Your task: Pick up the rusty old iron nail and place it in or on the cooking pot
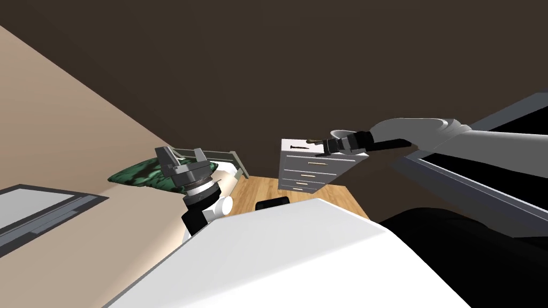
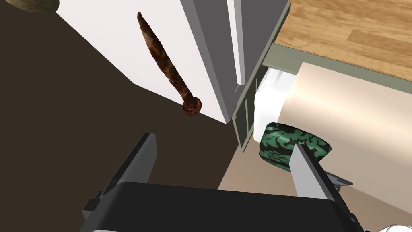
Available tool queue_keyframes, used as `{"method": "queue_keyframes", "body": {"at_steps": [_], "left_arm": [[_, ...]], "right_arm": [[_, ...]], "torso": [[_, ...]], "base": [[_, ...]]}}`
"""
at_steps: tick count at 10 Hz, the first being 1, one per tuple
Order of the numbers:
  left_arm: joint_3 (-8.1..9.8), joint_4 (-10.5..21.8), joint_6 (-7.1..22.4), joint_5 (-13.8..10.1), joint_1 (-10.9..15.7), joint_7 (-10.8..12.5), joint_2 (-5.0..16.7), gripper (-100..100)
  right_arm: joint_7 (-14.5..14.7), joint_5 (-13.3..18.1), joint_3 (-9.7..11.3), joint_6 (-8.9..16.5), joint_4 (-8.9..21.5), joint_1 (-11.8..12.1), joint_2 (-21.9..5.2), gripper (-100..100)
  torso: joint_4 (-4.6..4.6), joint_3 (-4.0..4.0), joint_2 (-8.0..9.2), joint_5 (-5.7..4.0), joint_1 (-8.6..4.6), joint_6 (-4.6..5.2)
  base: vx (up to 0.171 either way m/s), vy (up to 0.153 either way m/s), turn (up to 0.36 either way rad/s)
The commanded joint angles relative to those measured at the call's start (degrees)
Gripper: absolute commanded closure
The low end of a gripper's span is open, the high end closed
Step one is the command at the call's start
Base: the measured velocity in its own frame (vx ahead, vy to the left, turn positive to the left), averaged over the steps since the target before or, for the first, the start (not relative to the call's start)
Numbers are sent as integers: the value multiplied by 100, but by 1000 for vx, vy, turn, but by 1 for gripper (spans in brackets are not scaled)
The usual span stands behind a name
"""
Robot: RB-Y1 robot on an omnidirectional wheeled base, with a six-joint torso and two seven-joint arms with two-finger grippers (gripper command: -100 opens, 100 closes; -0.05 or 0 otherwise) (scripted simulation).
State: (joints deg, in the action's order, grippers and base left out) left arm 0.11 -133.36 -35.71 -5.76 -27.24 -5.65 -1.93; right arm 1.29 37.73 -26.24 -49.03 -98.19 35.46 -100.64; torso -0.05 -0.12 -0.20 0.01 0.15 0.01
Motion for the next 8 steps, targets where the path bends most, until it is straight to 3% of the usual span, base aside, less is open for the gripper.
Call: {"method": "queue_keyframes", "body": {"at_steps": [1, 8], "left_arm": [[0, 0, 0, 0, 0, 0, 0, 0], [0, 0, 0, 0, 0, 0, 0, 0]], "right_arm": [[-33, 41, 110, -89, 152, 43, -286, -100], [-189, 178, 370, -352, 499, 217, -1367, -100]], "torso": [[0, 0, 0, 0, 0, 0], [-1, 0, 0, -1, -3, 0]], "base": [[72, 53, 32], [73, 49, 15]]}}
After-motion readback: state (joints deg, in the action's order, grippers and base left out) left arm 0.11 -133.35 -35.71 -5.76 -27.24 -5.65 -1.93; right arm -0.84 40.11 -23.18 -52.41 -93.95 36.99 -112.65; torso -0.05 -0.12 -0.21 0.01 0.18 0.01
